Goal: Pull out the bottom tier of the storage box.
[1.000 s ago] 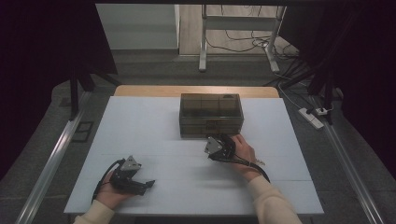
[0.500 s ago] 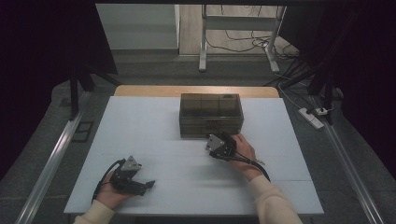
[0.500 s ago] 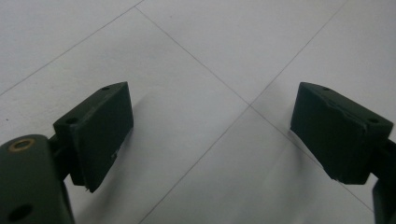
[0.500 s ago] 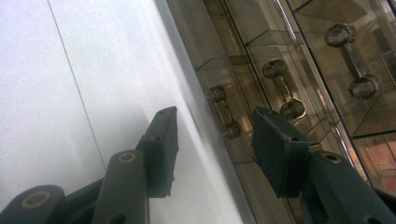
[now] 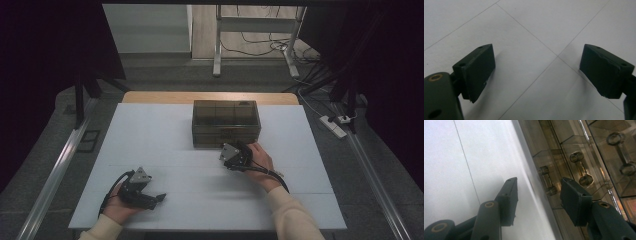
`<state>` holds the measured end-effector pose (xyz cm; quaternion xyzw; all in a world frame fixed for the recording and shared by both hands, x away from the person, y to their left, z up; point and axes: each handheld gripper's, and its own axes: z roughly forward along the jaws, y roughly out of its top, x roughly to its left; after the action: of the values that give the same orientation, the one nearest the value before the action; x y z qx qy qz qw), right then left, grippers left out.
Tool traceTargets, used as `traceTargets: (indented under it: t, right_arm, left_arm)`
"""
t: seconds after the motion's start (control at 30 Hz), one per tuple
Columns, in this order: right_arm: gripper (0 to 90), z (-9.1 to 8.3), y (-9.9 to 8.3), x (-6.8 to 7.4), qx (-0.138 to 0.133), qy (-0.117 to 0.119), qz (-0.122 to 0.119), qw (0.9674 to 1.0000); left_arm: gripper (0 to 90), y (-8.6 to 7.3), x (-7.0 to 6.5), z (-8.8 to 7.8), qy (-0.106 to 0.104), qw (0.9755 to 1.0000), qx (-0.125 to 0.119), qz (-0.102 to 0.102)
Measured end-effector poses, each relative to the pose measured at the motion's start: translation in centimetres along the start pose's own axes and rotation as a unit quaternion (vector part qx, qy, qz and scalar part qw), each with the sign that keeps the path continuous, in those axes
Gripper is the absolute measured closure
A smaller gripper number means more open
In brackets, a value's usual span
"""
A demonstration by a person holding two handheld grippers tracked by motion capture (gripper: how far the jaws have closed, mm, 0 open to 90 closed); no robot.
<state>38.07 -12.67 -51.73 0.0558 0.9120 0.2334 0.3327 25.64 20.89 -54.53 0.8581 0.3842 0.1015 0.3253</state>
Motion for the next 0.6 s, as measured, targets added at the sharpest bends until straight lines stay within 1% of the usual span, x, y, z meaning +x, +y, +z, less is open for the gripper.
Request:
traceTargets:
  t: [0.07,0.27,0.47,0.5,0.6]
  right_arm:
    - [47.3,0.11,0.01,-0.07,0.005,0.005,-0.003,1.0]
    - [46.7,0.37,-0.1,-0.27,0.003,0.009,-0.001,1.0]
    - [46.8,0.56,0.03,-0.38,-0.002,0.006,-0.003,1.0]
    - [46.8,0.6,0.06,-0.39,-0.002,0.007,-0.001,1.0]
    - [46.8,0.77,0.07,-0.51,0.001,0.008,-0.006,1.0]
  left_arm:
    - [12.6,0.0,0.0,0.0,0.0,1.0,0.0,0.0]
    - [12.6,0.01,-0.02,0.03,0.0,1.0,0.0,0.002]
    - [12.6,0.03,-0.02,0.04,-0.001,1.0,0.0,0.0]
    - [12.6,0.03,-0.02,0.04,-0.001,1.0,0.0,0.0]
    - [12.6,0.03,-0.02,0.04,-0.001,1.0,0.0,-0.001]
